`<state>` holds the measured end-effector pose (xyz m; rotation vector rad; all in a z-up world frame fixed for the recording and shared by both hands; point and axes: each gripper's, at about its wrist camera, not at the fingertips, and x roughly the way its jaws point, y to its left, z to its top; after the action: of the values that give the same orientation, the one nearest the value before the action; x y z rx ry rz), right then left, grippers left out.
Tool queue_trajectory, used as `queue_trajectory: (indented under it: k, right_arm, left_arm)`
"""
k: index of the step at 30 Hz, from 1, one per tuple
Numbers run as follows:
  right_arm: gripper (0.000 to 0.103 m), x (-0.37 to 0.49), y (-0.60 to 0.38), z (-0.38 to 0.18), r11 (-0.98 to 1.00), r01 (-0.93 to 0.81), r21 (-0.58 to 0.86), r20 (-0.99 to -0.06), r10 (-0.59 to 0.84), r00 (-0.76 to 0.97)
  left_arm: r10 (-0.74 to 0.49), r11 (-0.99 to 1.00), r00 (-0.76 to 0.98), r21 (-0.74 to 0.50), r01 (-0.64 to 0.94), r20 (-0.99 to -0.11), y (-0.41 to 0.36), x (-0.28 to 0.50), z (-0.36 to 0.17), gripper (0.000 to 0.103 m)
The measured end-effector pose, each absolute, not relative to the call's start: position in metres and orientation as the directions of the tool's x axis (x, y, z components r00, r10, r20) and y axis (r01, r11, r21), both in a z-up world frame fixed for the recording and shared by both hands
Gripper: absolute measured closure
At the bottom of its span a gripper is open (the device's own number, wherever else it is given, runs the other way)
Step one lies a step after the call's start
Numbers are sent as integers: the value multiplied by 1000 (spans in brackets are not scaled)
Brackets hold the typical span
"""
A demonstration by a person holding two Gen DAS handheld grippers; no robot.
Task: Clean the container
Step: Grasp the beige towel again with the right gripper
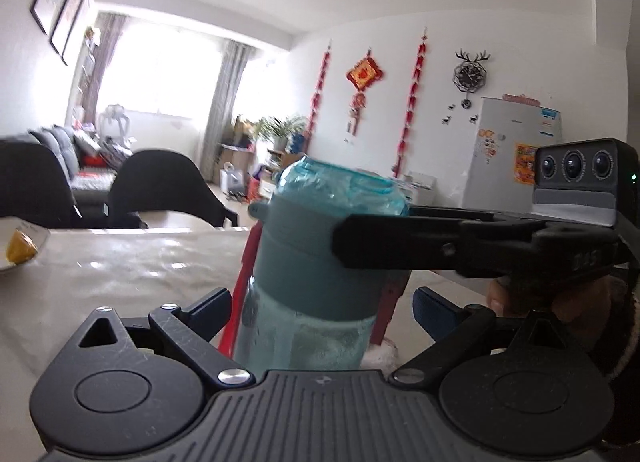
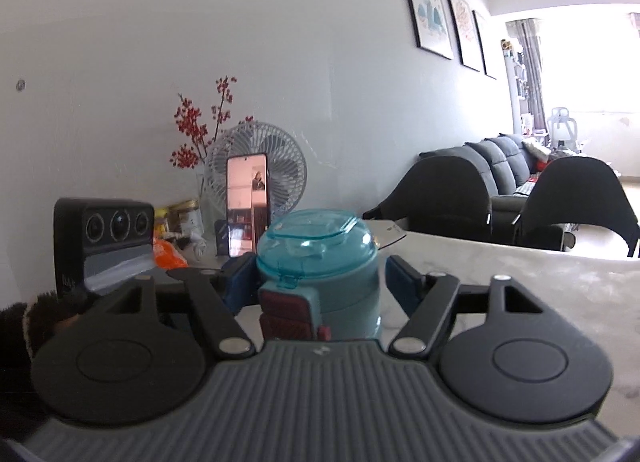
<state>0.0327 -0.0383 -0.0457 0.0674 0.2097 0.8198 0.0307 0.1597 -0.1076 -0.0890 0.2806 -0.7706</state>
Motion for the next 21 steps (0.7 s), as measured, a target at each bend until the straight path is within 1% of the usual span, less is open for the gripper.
queue_trajectory:
  k: [1, 4, 7, 10, 12, 15, 18, 20, 21]
  right_arm:
    - [21, 32, -41, -45, 682, -717, 145, -150, 731, 666]
    - [17, 28, -49, -44, 693, -705, 151, -118, 721, 683]
    - [13, 25, -65, -45, 717, -670, 194, -83, 693, 717]
    - [12, 30, -85, -51, 758, -598, 262, -89, 636, 767]
    - [12, 37, -96, -59, 797, -519, 309, -137, 577, 805]
    - [20, 53, -106, -76, 851, -399, 342, -252, 492, 833]
    - [26, 68, -104, -93, 869, -347, 353, -343, 465, 816]
    - [28, 77, -98, -102, 880, -333, 340, -380, 452, 807]
    - [32, 81, -95, -106, 886, -327, 329, -396, 444, 804]
  left_arm:
    - [-696, 717, 685, -179, 673, -216, 160, 29, -107, 7]
    - [-693, 720, 687, -170, 673, -218, 159, 26, -104, 7]
    - [-690, 723, 686, -173, 669, -230, 159, 25, -103, 7]
    - [-667, 744, 705, -173, 645, -240, 164, 22, -102, 6]
    - [-651, 759, 725, -168, 629, -224, 169, 15, -99, 4]
    - [-646, 764, 740, -164, 625, -187, 175, 7, -91, 1]
    - [-635, 772, 752, -157, 615, -177, 177, 4, -85, 1]
    - [-631, 775, 757, -162, 610, -170, 178, 5, -83, 1]
    - [-632, 775, 757, -167, 610, -165, 179, 5, -82, 1]
